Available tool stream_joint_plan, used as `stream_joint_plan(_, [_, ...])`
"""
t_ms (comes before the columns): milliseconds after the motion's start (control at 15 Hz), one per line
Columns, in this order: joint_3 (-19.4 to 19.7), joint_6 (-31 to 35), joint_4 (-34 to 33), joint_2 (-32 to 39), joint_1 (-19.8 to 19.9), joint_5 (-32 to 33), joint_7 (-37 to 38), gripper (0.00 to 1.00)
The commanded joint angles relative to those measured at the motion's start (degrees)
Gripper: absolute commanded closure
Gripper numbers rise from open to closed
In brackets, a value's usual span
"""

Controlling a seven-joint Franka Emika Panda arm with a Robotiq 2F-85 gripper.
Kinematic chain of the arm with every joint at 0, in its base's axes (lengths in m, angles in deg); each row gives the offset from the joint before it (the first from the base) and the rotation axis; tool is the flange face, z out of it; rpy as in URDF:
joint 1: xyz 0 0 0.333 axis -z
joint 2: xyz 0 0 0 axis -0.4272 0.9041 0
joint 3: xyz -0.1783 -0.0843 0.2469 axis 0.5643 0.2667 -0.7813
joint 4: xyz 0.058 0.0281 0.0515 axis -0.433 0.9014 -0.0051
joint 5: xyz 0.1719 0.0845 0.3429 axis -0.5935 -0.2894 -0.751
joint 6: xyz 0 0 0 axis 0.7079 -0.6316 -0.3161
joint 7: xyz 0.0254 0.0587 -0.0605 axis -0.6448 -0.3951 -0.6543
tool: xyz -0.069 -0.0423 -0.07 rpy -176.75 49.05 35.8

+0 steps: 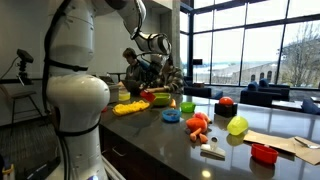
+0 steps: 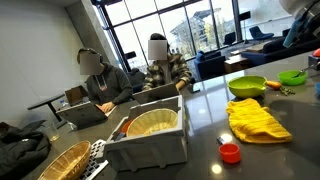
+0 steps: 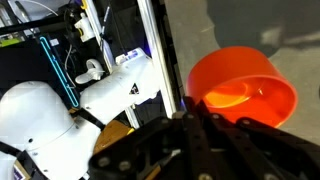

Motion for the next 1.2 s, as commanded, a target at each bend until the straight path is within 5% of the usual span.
stream_joint_plan(0, [0.13, 4.21, 1.28, -2.16, 0.42, 1.13, 3.33, 0.99])
stream_joint_plan(333, [0.08, 8.19, 1.62, -2.23, 0.62, 2.79, 7.34, 0.99])
stream_joint_plan(1133, [0.38, 5.96, 0.81, 0.41, 0.66, 2.32, 9.05, 0.99])
